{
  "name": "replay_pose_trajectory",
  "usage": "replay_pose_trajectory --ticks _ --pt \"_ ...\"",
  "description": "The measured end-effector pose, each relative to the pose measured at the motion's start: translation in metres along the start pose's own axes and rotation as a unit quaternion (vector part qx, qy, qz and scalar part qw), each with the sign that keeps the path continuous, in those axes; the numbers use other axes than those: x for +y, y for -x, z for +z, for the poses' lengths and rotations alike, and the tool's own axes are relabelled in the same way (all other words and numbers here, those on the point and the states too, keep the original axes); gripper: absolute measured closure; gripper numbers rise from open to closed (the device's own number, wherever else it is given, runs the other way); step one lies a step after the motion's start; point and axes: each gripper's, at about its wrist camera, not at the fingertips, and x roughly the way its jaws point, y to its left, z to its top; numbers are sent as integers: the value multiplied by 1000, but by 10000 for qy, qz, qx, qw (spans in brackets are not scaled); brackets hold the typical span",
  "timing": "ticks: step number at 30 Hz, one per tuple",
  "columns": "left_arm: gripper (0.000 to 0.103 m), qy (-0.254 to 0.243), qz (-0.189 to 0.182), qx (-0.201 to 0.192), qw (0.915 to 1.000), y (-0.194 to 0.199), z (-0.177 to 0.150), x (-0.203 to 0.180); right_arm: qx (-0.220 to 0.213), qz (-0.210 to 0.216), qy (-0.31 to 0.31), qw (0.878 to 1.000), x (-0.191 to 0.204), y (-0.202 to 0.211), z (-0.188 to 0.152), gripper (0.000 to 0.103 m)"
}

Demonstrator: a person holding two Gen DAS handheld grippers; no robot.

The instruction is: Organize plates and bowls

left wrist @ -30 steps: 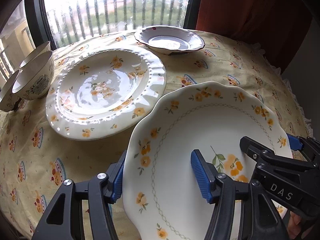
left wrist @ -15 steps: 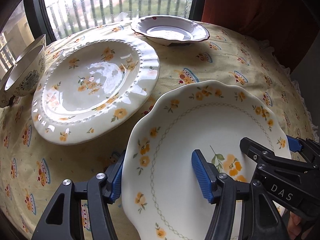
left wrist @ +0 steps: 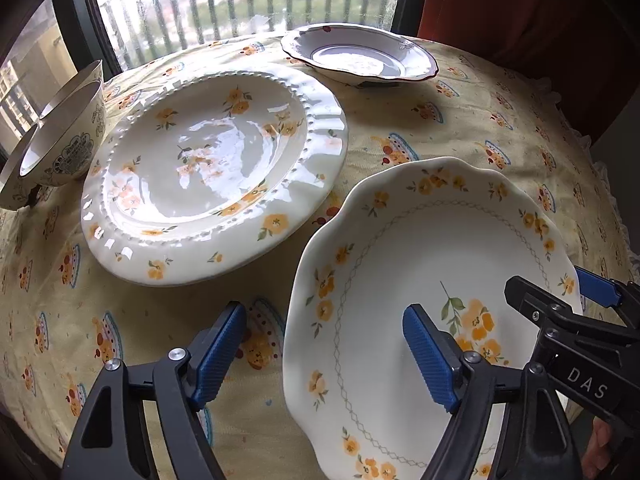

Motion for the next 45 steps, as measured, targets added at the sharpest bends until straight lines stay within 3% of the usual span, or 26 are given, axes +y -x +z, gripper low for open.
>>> replay_pose_trajectory --ticks 9,16,24,34,45 --pt "20 -176 -229 -195 9994 27 -4 20 -277 -314 -225 9989 15 33 -10 22" --pt "20 -285 -289 -319 9987 43 -3 56 -540 -355 -301 9975 53 57 -12 22" --pt "20 -61 -130 -493 9987 52 13 114 -833 -21 -495 9953 110 70 6 22" --pt "20 34 123 -587 9982 48 41 153 -939 242 -476 9942 167 63 39 22" --pt "20 698 581 -469 9948 7 80 155 -841 434 -73 9955 170 21 98 22"
